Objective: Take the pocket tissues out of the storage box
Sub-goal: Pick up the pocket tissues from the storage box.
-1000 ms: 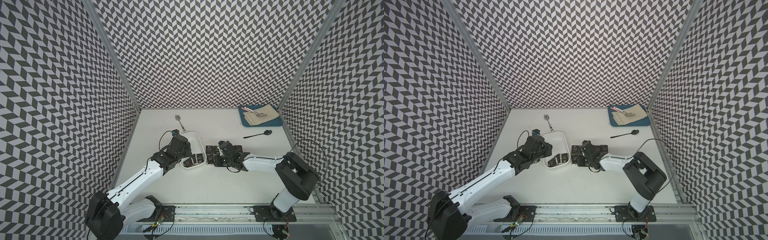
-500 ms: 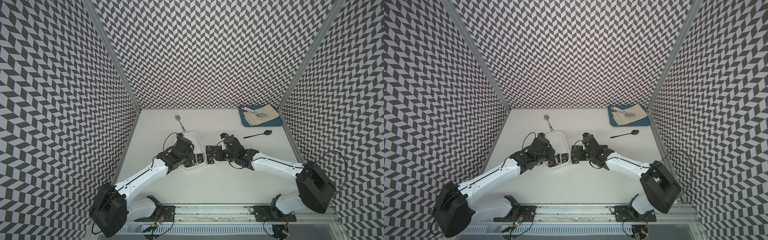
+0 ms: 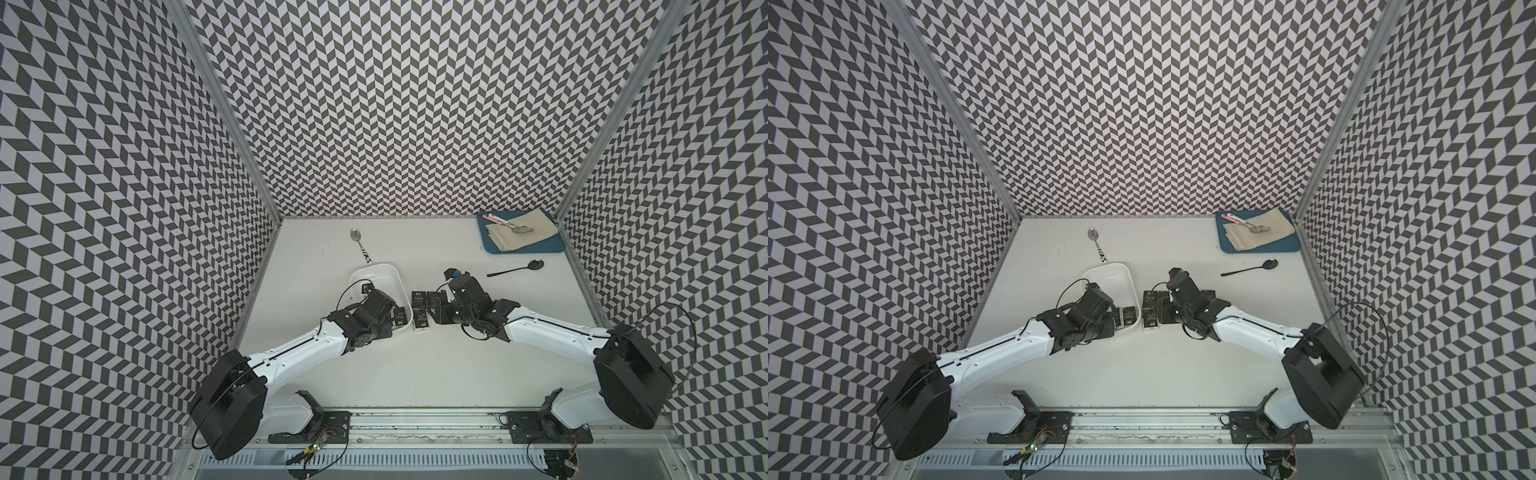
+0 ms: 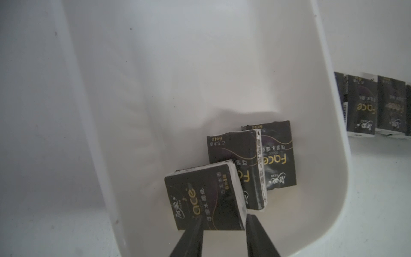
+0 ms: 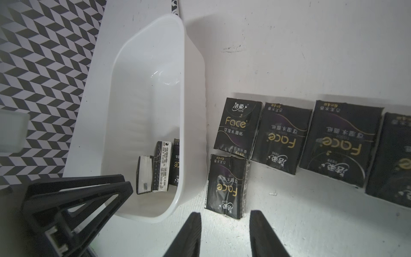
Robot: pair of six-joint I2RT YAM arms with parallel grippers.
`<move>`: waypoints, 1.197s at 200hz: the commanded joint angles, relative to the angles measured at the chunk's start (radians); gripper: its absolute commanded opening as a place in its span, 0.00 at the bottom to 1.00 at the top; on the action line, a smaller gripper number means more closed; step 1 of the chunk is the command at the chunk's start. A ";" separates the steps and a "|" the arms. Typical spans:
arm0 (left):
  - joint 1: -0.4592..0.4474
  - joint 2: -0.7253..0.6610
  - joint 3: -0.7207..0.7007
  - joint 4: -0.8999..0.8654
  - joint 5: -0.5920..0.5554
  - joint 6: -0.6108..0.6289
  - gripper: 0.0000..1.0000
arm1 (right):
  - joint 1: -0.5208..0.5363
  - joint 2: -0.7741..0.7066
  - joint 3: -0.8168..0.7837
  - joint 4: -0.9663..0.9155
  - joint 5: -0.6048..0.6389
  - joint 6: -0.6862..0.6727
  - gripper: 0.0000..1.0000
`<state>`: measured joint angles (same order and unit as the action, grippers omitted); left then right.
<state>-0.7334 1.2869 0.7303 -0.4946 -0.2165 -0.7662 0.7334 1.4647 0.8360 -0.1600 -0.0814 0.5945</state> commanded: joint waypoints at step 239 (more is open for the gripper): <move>0.066 0.102 0.003 0.157 -0.054 0.011 0.05 | -0.006 -0.055 -0.021 0.020 0.000 -0.010 0.42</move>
<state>-0.6868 1.4025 0.7216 -0.3454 -0.2626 -0.7708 0.7300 1.4380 0.8219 -0.1604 -0.0822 0.5938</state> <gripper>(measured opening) 0.063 0.418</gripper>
